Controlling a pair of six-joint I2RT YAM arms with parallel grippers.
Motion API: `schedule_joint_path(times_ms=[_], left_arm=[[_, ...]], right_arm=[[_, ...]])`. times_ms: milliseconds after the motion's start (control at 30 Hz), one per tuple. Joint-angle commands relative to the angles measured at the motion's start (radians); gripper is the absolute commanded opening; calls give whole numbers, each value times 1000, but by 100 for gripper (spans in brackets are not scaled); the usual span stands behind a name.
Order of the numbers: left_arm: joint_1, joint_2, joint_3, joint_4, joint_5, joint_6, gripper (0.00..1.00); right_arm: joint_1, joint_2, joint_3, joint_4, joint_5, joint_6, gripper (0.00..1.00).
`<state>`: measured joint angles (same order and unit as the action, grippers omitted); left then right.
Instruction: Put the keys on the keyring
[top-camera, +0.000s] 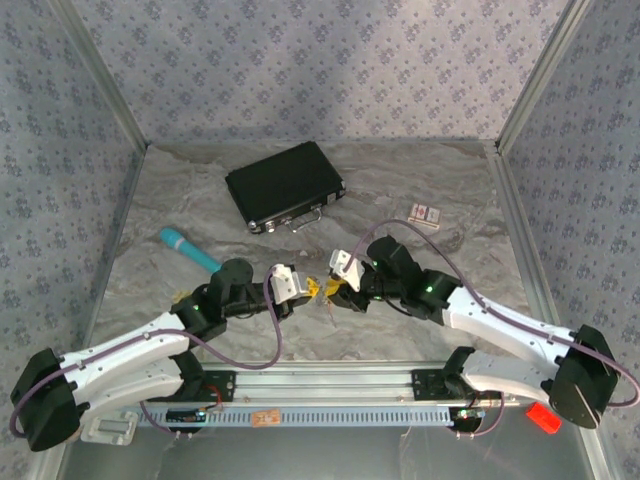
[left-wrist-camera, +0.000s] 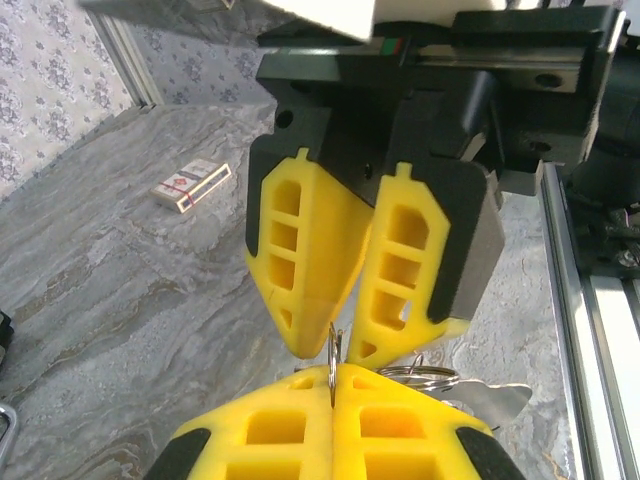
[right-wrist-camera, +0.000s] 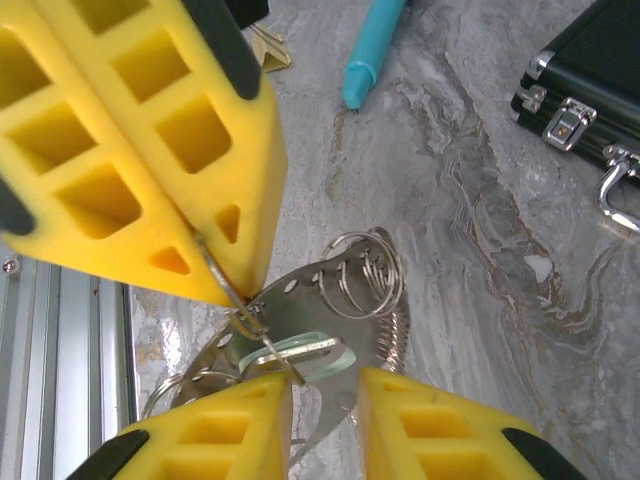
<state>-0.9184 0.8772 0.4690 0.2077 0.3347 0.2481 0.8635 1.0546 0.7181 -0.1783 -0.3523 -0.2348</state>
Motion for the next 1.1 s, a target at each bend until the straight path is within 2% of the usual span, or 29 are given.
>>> schedule_joint_path(times_ms=[0,100,367,833,1067], left_arm=[[-7,-18,-4,81,36,-29,0],[-7,-15,-10,96,38,-42,0],[-7,-3,-23,108,65,-40,0],[-7,2,-40,129,87,-36,0],[-8,-6,-44,137,87,-37,0]], right_arm=[[-2,-50,37,-51,-13,-61,27],[-1,-74,35,-80,-25,-114,30],[-2,-57,66,-104,-20,-183,30],[6,-7,95,-116,-77,-185,18],[6,-4,96,-133,-75,-190,6]])
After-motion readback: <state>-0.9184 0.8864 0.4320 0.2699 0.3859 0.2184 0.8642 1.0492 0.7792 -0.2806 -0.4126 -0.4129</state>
